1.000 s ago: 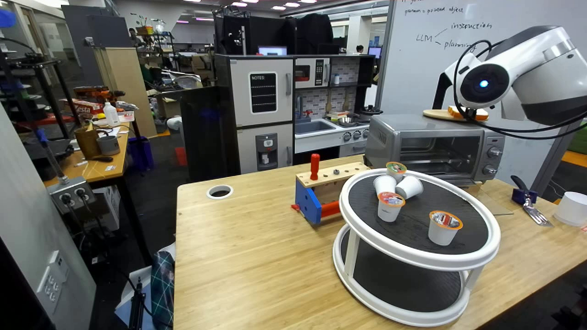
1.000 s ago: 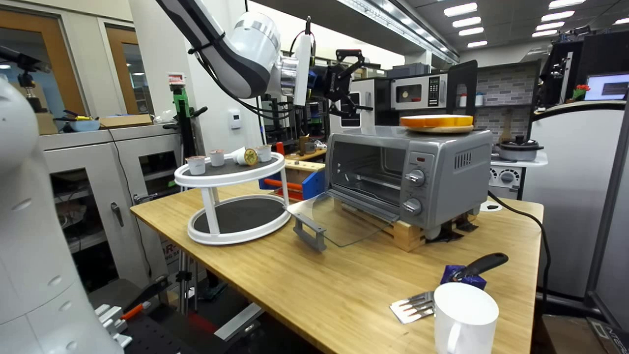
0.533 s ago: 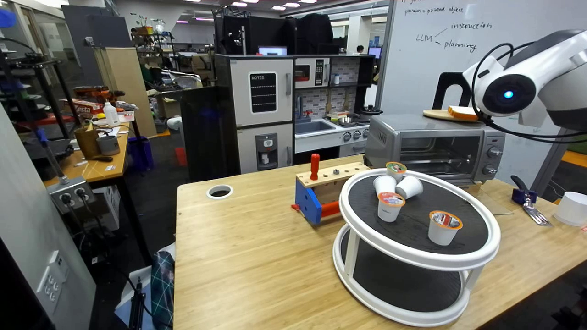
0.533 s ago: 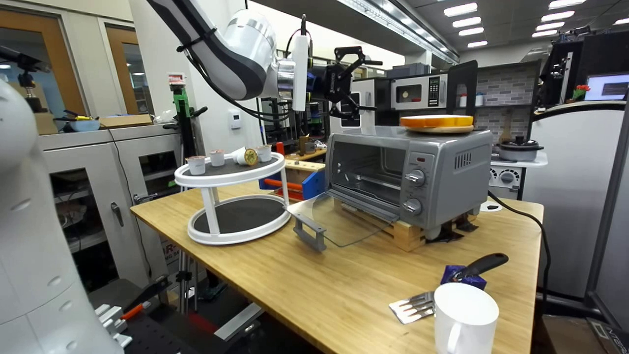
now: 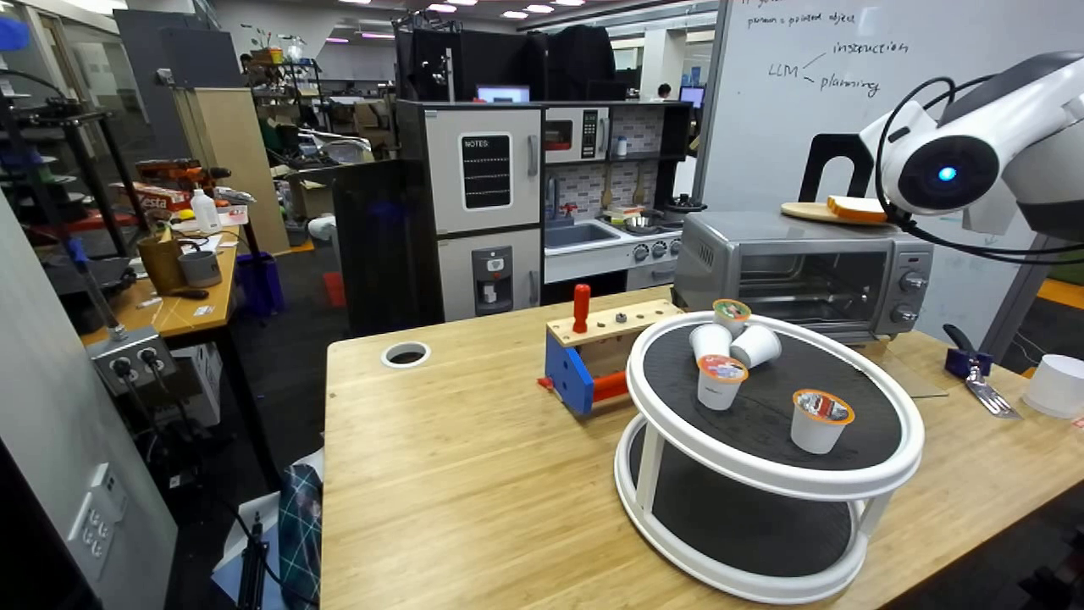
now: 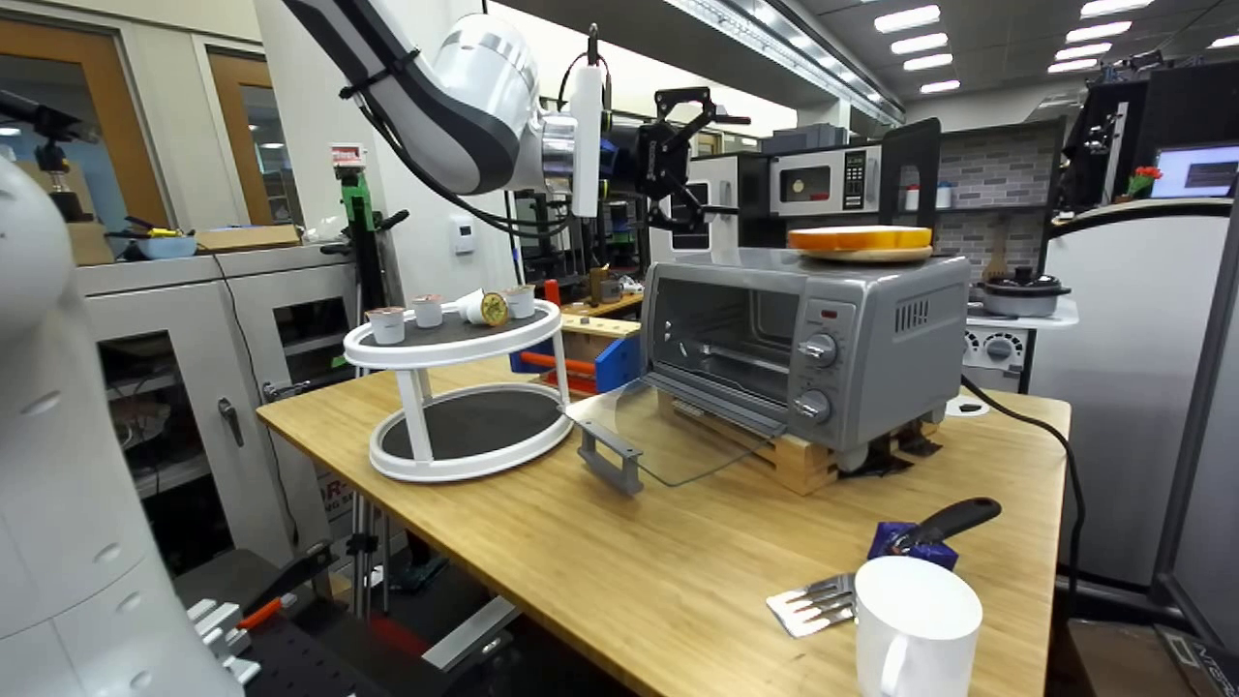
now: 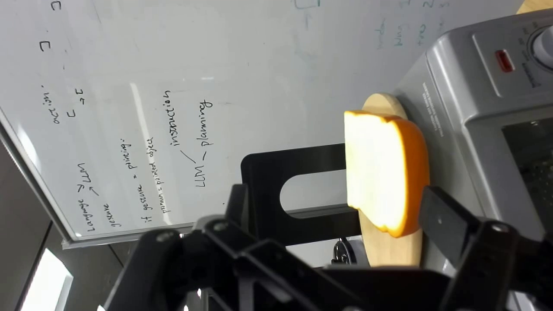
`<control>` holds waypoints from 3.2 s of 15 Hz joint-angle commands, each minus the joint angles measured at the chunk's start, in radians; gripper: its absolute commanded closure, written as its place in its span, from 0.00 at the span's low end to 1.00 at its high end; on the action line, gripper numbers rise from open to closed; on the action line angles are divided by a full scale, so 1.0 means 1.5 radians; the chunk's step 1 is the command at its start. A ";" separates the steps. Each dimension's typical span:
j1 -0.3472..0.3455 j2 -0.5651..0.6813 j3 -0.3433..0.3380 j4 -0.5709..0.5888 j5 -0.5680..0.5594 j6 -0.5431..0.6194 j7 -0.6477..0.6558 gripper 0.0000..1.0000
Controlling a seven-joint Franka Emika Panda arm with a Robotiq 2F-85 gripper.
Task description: Remove the slice of bread from the top of the oven and place it inside the oven
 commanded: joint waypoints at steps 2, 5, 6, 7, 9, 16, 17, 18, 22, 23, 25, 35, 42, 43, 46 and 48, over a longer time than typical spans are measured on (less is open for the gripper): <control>0.000 0.000 0.001 0.000 0.001 -0.001 -0.001 0.00; 0.000 0.000 0.001 0.000 0.001 -0.001 -0.001 0.00; 0.000 0.000 0.001 0.000 0.001 -0.001 -0.001 0.00; 0.000 0.000 0.001 0.000 0.001 -0.001 -0.001 0.00; 0.001 0.005 0.000 0.001 0.006 0.008 -0.005 0.00; 0.008 0.074 0.011 0.033 0.015 0.022 -0.010 0.00; 0.007 0.085 0.011 0.042 0.013 0.020 -0.011 0.00; 0.004 0.094 0.010 0.051 0.011 0.018 -0.012 0.00; -0.005 0.121 0.007 0.082 0.002 0.013 -0.010 0.00; -0.007 0.126 0.006 0.087 0.002 0.013 -0.011 0.00; -0.012 0.135 0.003 0.093 0.004 0.014 -0.011 0.00; -0.041 0.175 -0.011 0.132 0.008 0.007 -0.006 0.00; -0.045 0.193 -0.011 0.163 0.008 0.011 -0.004 0.00; -0.046 0.195 -0.011 0.166 0.009 0.013 -0.004 0.00; -0.050 0.200 -0.012 0.172 0.013 0.017 -0.005 0.00; -0.051 0.204 -0.011 0.176 0.014 0.017 -0.006 0.00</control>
